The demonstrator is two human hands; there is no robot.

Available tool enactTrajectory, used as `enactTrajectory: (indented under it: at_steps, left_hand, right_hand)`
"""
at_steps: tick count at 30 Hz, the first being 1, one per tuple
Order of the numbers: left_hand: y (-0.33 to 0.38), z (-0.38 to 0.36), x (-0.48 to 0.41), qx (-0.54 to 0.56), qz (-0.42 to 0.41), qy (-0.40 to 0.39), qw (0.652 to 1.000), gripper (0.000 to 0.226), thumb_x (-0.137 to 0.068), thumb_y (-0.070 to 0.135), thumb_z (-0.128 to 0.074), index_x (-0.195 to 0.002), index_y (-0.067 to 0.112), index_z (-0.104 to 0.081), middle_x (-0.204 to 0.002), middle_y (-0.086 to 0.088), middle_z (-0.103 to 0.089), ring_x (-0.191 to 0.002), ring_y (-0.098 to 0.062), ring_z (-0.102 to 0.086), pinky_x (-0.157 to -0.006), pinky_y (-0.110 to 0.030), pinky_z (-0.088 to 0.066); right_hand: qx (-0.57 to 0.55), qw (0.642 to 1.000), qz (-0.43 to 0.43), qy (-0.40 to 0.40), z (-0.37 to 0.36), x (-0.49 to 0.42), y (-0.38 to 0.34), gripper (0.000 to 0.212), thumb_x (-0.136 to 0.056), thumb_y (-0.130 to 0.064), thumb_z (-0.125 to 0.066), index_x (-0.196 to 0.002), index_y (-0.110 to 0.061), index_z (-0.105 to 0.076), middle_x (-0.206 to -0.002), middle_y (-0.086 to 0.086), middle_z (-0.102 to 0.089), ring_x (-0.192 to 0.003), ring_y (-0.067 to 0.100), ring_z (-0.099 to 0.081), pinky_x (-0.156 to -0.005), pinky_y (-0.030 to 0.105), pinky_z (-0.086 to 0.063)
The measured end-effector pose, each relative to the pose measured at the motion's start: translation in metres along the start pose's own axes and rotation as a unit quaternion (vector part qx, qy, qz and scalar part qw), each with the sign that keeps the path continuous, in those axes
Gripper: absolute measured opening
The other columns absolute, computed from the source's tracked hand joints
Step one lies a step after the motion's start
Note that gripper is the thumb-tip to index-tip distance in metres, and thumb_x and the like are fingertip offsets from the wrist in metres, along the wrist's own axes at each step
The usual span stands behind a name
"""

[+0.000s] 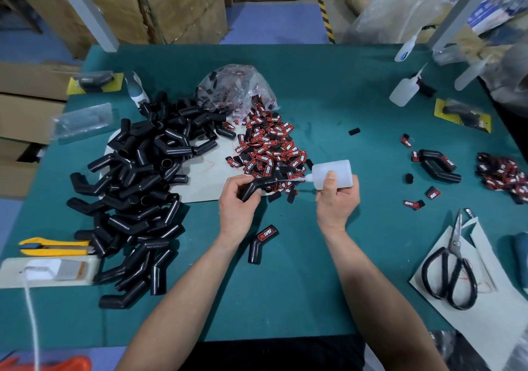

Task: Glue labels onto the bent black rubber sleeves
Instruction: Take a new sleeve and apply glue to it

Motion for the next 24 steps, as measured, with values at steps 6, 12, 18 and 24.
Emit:
enactTrajectory:
  at_steps: [6, 12, 18, 24]
  left_hand:
    - [0.001, -0.0009, 0.0006, -0.003, -0.009, -0.002, 1.0, 0.036, -0.082, 0.012, -0.078, -0.1, 0.041, -0.068, -0.11, 0.002, -0.07, -0.103, -0.029, -0.069, -0.096, -0.058, -0.054]
    - [0.0017, -0.0014, 0.0003, -0.007, -0.012, -0.002, 1.0, 0.038, -0.083, 0.006, -0.078, -0.1, 0.039, -0.068, -0.109, 0.006, -0.069, -0.102, -0.027, -0.069, -0.096, -0.057, -0.054]
    - [0.0007, -0.0011, -0.0001, -0.005, -0.009, -0.005, 1.0, 0.04, -0.083, 0.01, -0.079, -0.099, 0.045, -0.069, -0.108, 0.012, -0.069, -0.103, -0.024, -0.069, -0.097, -0.055, -0.055]
    - [0.0003, -0.0017, 0.0, -0.001, -0.007, -0.005, 1.0, 0.037, -0.083, 0.012, -0.079, -0.099, 0.044, -0.069, -0.109, 0.008, -0.069, -0.101, -0.03, -0.069, -0.095, -0.059, -0.055]
  right_hand:
    - [-0.014, 1.0, -0.008, 0.003, -0.0007, 0.0026, -0.0013, 0.021, -0.083, -0.049, -0.064, -0.072, -0.038, -0.049, -0.064, 0.014, -0.052, -0.054, 0.05, -0.055, -0.048, 0.057, -0.046]
    - [-0.04, 0.999, -0.033, -0.01, -0.0017, 0.0043, 0.0023, 0.031, -0.083, -0.049, -0.064, -0.075, -0.026, -0.045, -0.063, 0.026, -0.053, -0.055, 0.05, -0.054, -0.05, 0.056, -0.047]
    - [-0.036, 0.999, -0.02, -0.006, -0.0016, 0.0028, 0.0018, 0.029, -0.083, -0.049, -0.063, -0.075, -0.027, -0.046, -0.064, 0.017, -0.053, -0.054, 0.048, -0.056, -0.05, 0.056, -0.047]
    - [-0.029, 0.999, -0.016, -0.01, -0.0014, 0.0056, 0.0004, 0.031, -0.083, -0.051, -0.063, -0.076, -0.026, -0.046, -0.066, 0.028, -0.056, -0.056, 0.047, -0.057, -0.051, 0.056, -0.047]
Point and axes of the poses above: each hand's wrist, its own x-axis away from the middle knuckle, its own z-axis out of the back of the hand, y = z × x, the point moved 5 cm from there along -x, towards the middle knuckle
